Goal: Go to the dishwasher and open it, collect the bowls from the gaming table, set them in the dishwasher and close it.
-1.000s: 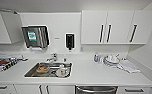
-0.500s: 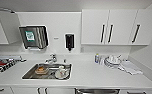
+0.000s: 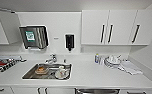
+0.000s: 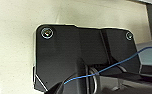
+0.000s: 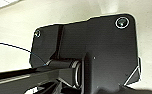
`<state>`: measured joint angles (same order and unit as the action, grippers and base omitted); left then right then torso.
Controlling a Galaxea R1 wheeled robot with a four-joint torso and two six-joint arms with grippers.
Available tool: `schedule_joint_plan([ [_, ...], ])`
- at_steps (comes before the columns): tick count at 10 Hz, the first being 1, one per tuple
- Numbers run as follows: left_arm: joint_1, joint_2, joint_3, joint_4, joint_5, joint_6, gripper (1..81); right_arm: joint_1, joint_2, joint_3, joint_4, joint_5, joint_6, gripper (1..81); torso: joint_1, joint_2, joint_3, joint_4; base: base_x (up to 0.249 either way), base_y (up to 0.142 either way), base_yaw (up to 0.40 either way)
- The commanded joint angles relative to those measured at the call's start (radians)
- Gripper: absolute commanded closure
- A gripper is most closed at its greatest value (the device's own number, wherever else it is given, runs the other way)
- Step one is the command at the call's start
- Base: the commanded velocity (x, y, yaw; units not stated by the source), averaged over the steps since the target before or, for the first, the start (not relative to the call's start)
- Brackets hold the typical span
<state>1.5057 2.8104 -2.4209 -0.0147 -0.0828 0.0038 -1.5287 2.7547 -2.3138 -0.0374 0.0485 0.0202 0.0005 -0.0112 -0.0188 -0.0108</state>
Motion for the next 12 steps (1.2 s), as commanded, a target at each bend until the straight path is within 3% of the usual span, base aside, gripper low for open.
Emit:
schedule_joint_plan([
  [1, -0.025, -0.144, 0.167, 0.007, -0.037, -0.002, 1.0, 0.048, -0.132, 0.211, 0.004, -0.056, 0.006, 1.0, 0.0, 0.0, 0.0, 0.0, 0.0, 0.0, 0.0],
  [3, -0.025, -0.294, 0.334, 0.009, -0.04, -0.004, 1.0, 0.054, -0.279, 0.449, 0.002, -0.055, 0.007, 1.0, 0.0, 0.0, 0.0, 0.0, 0.0, 0.0, 0.0],
  [6, -0.025, -0.503, 0.564, 0.01, -0.093, 0.002, 1.0, 0.084, -0.462, 0.698, 0.004, -0.055, 0.009, 1.0, 0.0, 0.0, 0.0, 0.0, 0.0, 0.0, 0.0],
  [7, -0.025, -0.561, 0.627, 0.01, -0.141, -0.002, 1.0, 0.095, -0.541, 0.82, 0.002, -0.055, 0.009, 1.0, 0.064, -0.1, 0.0, 0.0, 0.0, 0.0, 0.0],
  [8, -0.025, -0.621, 0.69, 0.012, -0.161, -0.004, 1.0, 0.11, -0.638, 0.97, -0.007, -0.055, 0.007, 1.0, 0.067, -0.106, -0.092, -0.021, 0.0, 0.0, 0.0],
  [9, -0.026, -0.674, 0.748, 0.012, -0.175, -0.002, 1.0, 0.141, -0.709, 1.06, -0.006, -0.055, 0.009, 1.0, 0.078, -0.123, -0.095, -0.001, 0.0, 0.0, 0.0],
  [12, -0.032, -0.805, 0.873, 0.024, -0.227, -0.004, 1.0, 0.218, -0.815, 1.176, 0.004, -0.055, 0.01, 1.0, 0.128, -0.204, -0.162, -0.003, 0.0, 0.0, 0.0],
])
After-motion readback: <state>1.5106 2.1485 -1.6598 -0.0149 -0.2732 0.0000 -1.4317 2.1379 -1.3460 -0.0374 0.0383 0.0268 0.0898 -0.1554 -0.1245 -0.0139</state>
